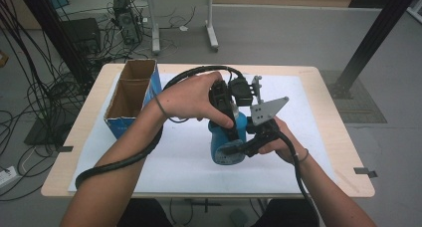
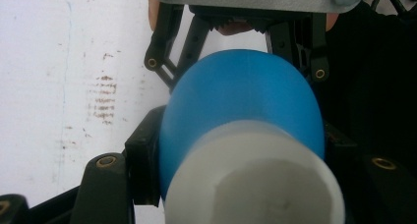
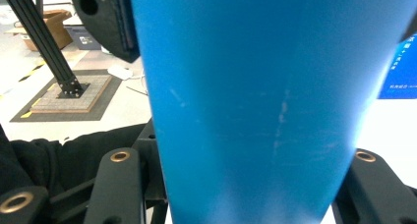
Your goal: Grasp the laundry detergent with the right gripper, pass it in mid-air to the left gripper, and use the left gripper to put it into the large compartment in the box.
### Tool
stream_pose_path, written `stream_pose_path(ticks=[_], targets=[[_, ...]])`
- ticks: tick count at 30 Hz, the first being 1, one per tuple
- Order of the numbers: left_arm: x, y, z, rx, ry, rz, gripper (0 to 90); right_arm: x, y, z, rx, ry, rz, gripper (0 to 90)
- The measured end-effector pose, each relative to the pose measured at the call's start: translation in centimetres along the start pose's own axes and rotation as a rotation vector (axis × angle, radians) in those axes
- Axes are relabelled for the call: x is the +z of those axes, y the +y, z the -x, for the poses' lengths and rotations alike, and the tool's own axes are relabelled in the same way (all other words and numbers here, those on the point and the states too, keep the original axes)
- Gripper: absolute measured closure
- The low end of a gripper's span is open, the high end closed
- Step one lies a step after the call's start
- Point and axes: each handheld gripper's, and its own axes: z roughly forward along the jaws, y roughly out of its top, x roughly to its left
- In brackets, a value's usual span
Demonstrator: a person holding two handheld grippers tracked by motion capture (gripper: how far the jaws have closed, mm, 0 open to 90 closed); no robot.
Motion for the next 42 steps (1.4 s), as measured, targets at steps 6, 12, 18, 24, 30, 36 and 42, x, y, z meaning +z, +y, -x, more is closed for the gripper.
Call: stream_pose_path(ticks=[6,12,18,24,30,36,42], targets=[[-0.01,-0.05,0.02,-0.001,-0.001,-0.001,37.4,0.05,0.0,-0.02,-0.003,-0.002,-0.002,44.7],[-0.07,-0.04,0.02,-0.002,0.0,0.004,37.4,-0.01,0.02,-0.02,-0.002,-0.002,0.001,44.7],[-0.02,0.02,0.08,-0.004,0.0,0.002,37.4,-0.02,0.01,-0.05,-0.003,-0.002,-0.001,44.7],[0.08,-0.1,0.03,-0.009,-0.005,0.001,37.4,0.07,-0.06,-0.07,0.0,0.003,0.0,44.7],[0.0,-0.18,-0.08,-0.014,-0.005,0.004,37.4,0.15,-0.04,0.03,0.002,0.004,0.001,44.6],[-0.01,-0.2,-0.17,-0.018,-0.003,0.001,37.4,0.2,0.0,0.19,0.0,0.008,0.002,44.6],[0.0,-0.22,-0.22,-0.018,-0.004,0.004,37.5,0.16,-0.03,0.25,-0.001,0.009,0.003,44.6]])
